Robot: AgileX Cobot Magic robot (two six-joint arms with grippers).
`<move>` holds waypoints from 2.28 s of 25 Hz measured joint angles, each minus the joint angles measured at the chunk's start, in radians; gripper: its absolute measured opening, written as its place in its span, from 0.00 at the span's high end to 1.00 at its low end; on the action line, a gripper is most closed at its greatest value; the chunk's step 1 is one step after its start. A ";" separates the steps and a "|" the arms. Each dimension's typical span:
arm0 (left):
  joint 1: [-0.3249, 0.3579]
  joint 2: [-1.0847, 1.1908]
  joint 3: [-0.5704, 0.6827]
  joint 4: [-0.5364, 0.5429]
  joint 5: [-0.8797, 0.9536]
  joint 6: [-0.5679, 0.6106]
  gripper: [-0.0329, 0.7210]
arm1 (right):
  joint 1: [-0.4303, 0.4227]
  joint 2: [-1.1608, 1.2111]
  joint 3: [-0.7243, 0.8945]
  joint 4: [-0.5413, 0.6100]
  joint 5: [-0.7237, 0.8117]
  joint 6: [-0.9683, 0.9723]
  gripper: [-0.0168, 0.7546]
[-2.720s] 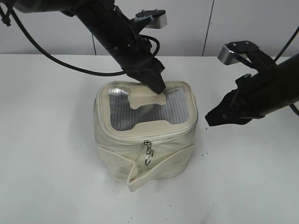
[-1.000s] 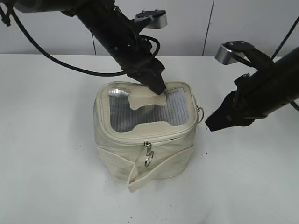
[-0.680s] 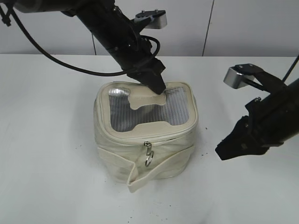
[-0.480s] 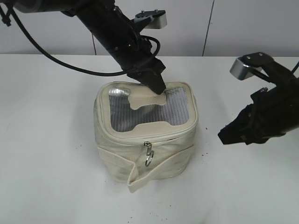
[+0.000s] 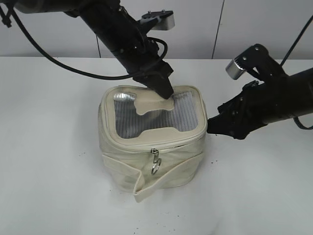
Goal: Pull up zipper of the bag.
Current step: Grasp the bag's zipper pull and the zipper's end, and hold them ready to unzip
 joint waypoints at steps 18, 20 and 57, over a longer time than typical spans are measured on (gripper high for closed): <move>0.001 0.000 0.000 0.000 0.009 -0.001 0.90 | -0.002 0.194 -0.219 -0.182 0.175 0.291 0.99; 0.000 0.000 0.000 -0.001 0.011 -0.001 0.90 | -0.001 0.144 -0.219 -0.288 0.213 0.401 0.99; 0.000 0.000 0.000 0.000 0.011 -0.030 0.90 | 0.001 0.169 -0.206 -0.251 0.122 0.237 0.30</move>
